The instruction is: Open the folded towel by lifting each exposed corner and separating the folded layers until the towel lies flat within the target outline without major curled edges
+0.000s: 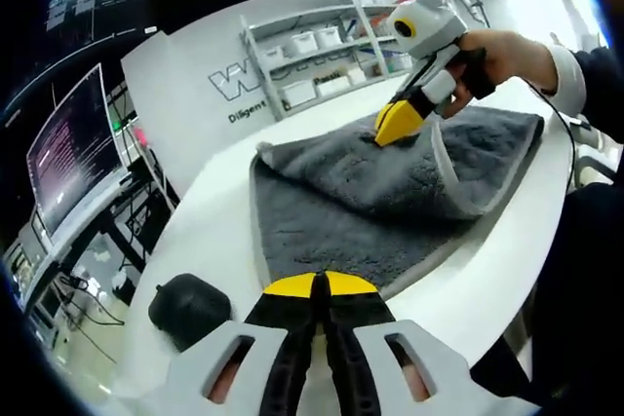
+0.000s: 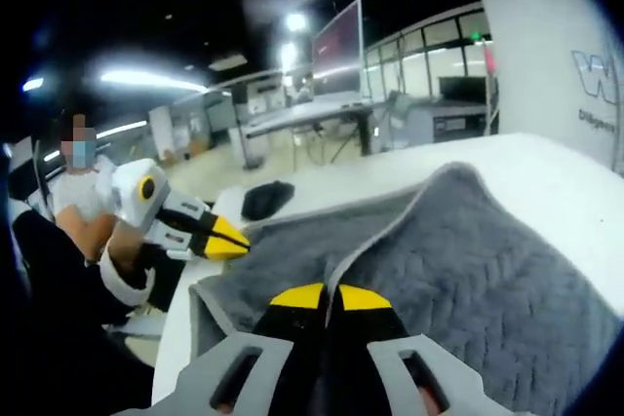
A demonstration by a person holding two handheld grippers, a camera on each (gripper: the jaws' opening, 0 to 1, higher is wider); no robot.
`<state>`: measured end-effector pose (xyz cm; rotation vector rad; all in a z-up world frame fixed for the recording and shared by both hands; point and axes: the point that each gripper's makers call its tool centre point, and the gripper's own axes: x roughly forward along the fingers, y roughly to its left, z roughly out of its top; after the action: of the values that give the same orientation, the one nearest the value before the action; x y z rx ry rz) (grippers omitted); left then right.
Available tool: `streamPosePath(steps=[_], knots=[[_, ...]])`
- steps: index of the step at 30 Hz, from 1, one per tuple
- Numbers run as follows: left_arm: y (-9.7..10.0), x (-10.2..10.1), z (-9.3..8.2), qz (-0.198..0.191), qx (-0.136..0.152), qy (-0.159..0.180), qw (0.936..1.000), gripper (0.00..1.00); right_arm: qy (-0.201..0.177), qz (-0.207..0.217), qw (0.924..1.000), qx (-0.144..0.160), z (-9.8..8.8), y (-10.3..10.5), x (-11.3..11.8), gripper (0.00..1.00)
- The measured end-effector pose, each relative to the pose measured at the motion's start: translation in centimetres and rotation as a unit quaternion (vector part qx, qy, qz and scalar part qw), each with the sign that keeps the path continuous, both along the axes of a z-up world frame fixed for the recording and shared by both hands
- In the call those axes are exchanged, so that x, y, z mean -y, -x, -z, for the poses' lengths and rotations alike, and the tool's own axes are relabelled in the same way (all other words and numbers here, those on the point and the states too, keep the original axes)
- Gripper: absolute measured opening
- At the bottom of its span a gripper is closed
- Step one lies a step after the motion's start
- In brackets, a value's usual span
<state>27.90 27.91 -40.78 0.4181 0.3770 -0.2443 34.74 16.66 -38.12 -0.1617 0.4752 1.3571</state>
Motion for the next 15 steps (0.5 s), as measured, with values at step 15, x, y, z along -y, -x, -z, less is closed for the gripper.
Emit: streamPosePath(steps=[15], knots=[[0.4, 0.4, 0.2, -0.015, -0.016, -0.003, 0.9998, 0.01, -0.014, 0.041, 0.9989, 0.018, -0.6, -1.7, 3.7, 0.0]])
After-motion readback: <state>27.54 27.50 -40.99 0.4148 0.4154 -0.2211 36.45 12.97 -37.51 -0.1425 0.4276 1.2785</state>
